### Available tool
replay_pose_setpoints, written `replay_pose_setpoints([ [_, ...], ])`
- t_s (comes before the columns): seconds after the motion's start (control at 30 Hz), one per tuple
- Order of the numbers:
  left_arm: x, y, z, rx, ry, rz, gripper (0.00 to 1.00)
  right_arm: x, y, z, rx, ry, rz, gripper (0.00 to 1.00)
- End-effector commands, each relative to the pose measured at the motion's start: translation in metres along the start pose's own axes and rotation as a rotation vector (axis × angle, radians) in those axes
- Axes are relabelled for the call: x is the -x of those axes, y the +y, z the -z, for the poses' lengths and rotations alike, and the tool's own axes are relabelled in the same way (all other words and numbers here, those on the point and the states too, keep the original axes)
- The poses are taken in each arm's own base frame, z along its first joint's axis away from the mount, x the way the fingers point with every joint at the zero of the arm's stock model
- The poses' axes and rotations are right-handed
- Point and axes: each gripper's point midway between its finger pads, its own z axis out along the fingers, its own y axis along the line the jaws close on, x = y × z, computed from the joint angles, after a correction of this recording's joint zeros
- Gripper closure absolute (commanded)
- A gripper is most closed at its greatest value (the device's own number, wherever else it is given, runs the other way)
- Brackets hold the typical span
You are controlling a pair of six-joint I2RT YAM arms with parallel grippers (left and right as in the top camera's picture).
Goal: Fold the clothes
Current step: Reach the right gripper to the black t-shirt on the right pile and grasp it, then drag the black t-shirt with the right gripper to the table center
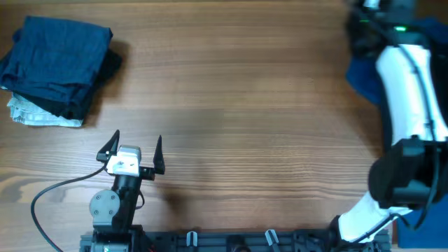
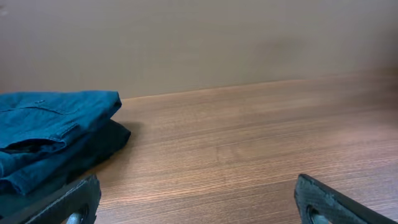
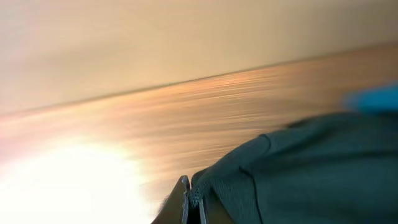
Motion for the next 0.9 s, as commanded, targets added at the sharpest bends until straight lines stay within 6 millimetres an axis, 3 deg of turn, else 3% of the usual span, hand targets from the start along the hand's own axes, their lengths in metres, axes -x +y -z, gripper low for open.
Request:
replay_pose_setpoints([
  [0.0, -0.001, -0.002, 0.000, -0.012, -0.002, -0.019, 0.00, -0.047, 0.188, 0.039, 0.492, 0.122, 0.057, 0.96],
  [0.1, -0.001, -0.002, 0.000, -0.012, -0.002, -0.019, 0.00, -0.113, 0.284, 0.062, 0.629, 0.225, 0.177, 0.96],
  [0.17, -0.001, -0.002, 0.000, -0.012, -0.002, -0.019, 0.00, -0.175, 0.341, 0.075, 0.693, 0.308, 0.285, 0.96],
  [0.27, -0.001, -0.002, 0.000, -0.012, -0.002, -0.019, 0.00, -0.255, 0.383, 0.075, 0.642, 0.358, 0.440, 0.96],
  [0.33, -0.001, -0.002, 0.000, -0.012, -0.002, -0.019, 0.00, -0.278, 0.395, 0.082, 0.649, 0.367, 0.501, 0.96],
  [0.47, -0.001, -0.002, 0.000, -0.012, -0.002, -0.019, 0.00, -0.289, 0.406, 0.095, 0.678, 0.369, 0.537, 0.95],
  [0.5, -0.001, -0.002, 0.000, -0.012, -0.002, -0.019, 0.00, -0.290, 0.405, 0.095, 0.676, 0.372, 0.538, 0.90],
  [0.57, -0.001, -0.002, 0.000, -0.012, -0.002, -0.019, 0.00, -0.287, 0.406, 0.095, 0.692, 0.344, 0.593, 0.67],
  [0.6, -0.001, -0.002, 0.000, -0.012, -0.002, -0.019, 0.00, -0.282, 0.408, 0.097, 0.707, 0.316, 0.631, 0.44],
  [0.67, -0.001, -0.002, 0.000, -0.012, -0.002, -0.019, 0.00, -0.254, 0.404, 0.102, 0.688, 0.234, 0.662, 0.23],
  [0.77, -0.001, -0.002, 0.000, -0.012, -0.002, -0.019, 0.00, -0.210, 0.386, 0.105, 0.605, 0.143, 0.625, 0.20],
  [0.87, -0.001, -0.002, 0.000, -0.012, -0.002, -0.019, 0.00, -0.174, 0.351, 0.100, 0.521, 0.121, 0.580, 0.25],
])
